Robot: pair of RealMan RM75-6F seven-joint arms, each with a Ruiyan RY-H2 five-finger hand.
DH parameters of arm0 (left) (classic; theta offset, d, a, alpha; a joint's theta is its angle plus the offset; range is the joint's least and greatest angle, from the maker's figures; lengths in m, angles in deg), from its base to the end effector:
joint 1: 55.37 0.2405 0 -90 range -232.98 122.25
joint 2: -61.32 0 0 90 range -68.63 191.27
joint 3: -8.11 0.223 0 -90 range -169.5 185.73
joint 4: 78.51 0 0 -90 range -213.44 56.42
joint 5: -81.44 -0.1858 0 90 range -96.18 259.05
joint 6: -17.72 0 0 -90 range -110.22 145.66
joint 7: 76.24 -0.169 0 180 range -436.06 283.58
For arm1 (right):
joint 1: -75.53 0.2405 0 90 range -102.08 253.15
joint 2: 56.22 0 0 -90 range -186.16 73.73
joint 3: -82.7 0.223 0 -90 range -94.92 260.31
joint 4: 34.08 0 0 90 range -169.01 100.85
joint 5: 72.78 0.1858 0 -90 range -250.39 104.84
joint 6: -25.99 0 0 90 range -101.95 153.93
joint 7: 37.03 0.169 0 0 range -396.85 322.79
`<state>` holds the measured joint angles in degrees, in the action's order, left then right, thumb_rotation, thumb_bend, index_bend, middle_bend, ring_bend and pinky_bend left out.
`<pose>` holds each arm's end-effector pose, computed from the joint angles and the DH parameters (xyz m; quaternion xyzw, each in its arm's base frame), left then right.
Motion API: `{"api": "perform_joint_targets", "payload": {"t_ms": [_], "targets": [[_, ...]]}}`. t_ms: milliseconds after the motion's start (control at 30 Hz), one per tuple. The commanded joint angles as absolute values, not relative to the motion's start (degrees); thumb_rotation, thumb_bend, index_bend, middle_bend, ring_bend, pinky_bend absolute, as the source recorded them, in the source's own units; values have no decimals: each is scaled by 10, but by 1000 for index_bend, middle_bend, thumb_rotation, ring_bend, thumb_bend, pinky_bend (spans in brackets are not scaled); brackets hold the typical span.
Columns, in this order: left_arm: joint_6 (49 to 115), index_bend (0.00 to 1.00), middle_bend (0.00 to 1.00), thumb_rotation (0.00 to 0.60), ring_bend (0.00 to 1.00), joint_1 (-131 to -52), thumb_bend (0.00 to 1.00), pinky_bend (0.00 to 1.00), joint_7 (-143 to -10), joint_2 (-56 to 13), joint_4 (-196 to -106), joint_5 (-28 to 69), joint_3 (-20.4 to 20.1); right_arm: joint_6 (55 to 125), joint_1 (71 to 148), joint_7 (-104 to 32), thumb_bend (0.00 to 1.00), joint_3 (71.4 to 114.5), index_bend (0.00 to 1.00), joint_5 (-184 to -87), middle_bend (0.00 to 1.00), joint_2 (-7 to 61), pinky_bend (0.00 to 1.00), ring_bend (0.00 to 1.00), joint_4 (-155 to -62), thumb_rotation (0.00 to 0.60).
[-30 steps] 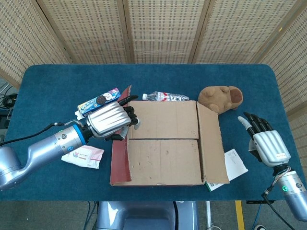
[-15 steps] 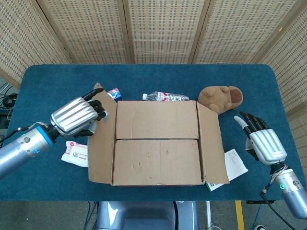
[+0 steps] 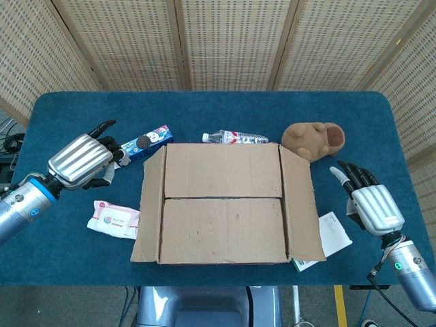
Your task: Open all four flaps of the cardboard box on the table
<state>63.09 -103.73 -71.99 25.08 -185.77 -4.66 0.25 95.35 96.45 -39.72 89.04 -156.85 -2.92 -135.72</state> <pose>-0.0833 0.3329 0.1918 -0.8315 -0.2145 -0.3136 0.4053 -0.2020 -0.2734 0.1735 0.6954 -0.3370 0.3780 0.5099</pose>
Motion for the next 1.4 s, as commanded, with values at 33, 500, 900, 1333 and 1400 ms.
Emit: {"api": "perform_joint_targets", "payload": {"t_ms": [33,500,900,1333,1400], "targets": [[663,278,279,316,188,-1016,534,0,-797,195,-1855,18,-4,963,963,-403,976,892,4,-1572,23,-22,112,0,-1356,600],[706,86,43,209,0,-1022,285,0,-913,63,-1859,151,-23,994,963,-431,504,902,4,-1580,23,18,112,0,-1342,600],[713,29,0,187,0,-1052,283,0,-1008,-22,-1864,199,-14,994,969,-426,466,904,4,-1585,22,36,112,0,-1337,600],[747,0,0,224,0,-1069,283,0,-1096,-90,-1857,240,-1,996,965,-408,466,899,4,-1588,22,35,112,0,-1330,600],[750,0,0,239,0,-1072,278,0,-1110,-102,-1850,250,3,996,965,-404,466,899,4,-1589,23,35,112,0,-1329,600]]}}
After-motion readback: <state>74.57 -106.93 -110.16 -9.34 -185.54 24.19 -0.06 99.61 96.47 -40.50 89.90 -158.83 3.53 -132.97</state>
